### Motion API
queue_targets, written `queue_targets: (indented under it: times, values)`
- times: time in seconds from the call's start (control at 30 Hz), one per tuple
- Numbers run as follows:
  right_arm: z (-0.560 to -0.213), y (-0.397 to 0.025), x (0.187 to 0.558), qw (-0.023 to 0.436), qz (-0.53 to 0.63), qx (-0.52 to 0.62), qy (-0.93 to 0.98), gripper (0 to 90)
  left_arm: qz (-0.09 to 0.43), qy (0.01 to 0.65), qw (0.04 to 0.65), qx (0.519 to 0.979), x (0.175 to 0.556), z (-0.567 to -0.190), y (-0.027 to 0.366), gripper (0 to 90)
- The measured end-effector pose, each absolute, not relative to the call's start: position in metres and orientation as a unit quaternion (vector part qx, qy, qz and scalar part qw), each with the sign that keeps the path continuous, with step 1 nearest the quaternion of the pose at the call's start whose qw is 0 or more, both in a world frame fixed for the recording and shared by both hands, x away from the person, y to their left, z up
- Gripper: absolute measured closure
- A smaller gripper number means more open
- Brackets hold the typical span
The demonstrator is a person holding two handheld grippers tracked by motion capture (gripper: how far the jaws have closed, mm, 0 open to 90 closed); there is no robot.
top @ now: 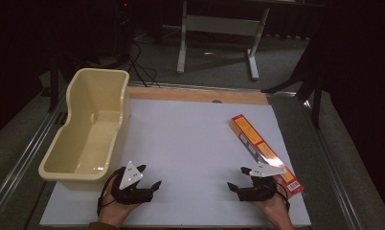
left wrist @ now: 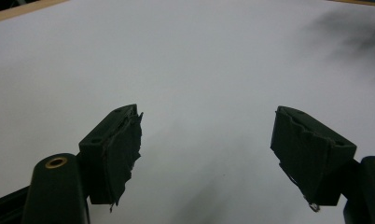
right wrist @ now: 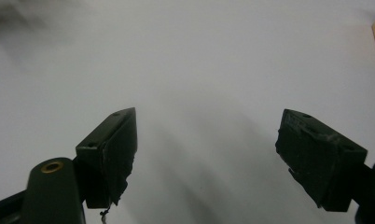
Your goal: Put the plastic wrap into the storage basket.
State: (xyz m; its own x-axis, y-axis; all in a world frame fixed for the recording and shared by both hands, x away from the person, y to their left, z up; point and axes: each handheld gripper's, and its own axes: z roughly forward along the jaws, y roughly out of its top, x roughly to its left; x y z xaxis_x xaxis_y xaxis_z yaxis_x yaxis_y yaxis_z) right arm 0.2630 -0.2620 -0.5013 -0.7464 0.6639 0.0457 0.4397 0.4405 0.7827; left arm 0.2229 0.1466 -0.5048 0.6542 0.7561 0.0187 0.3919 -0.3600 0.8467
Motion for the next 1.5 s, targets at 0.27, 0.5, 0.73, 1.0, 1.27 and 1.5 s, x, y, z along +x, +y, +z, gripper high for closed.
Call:
queue_targets:
  times: [0.27, 0.5, 0.73, 1.0, 1.27, 1.5]
  values:
    - [-0.502, -0.26, 0.261, 0.129, 0.414, 0.326, 0.84, 20.9, 0.216, 0.356, 0.443, 0.794, 0.221, -0.503, 0.146, 24.0]
    - [-0.503, -0.258, 0.261, 0.12, 0.416, 0.315, 0.845, 20.9, 0.22, 0.355, 0.454, 0.787, 0.221, -0.502, 0.149, 24.0]
    - [-0.502, -0.258, 0.261, 0.118, 0.417, 0.313, 0.845, 22.1, 0.226, 0.347, 0.463, 0.783, 0.218, -0.5, 0.148, 23.4]
    - [-0.496, -0.257, 0.265, 0.131, 0.415, 0.315, 0.844, 23.8, 0.226, 0.347, 0.464, 0.783, 0.218, -0.5, 0.148, 23.5]
    - [-0.487, -0.261, 0.27, 0.148, 0.387, 0.31, 0.855, 23.7, 0.226, 0.355, 0.466, 0.779, 0.218, -0.501, 0.152, 23.6]
    - [-0.48, -0.278, 0.287, 0.169, 0.356, 0.319, 0.862, 27.1, 0.224, 0.36, 0.468, 0.776, 0.219, -0.501, 0.153, 23.6]
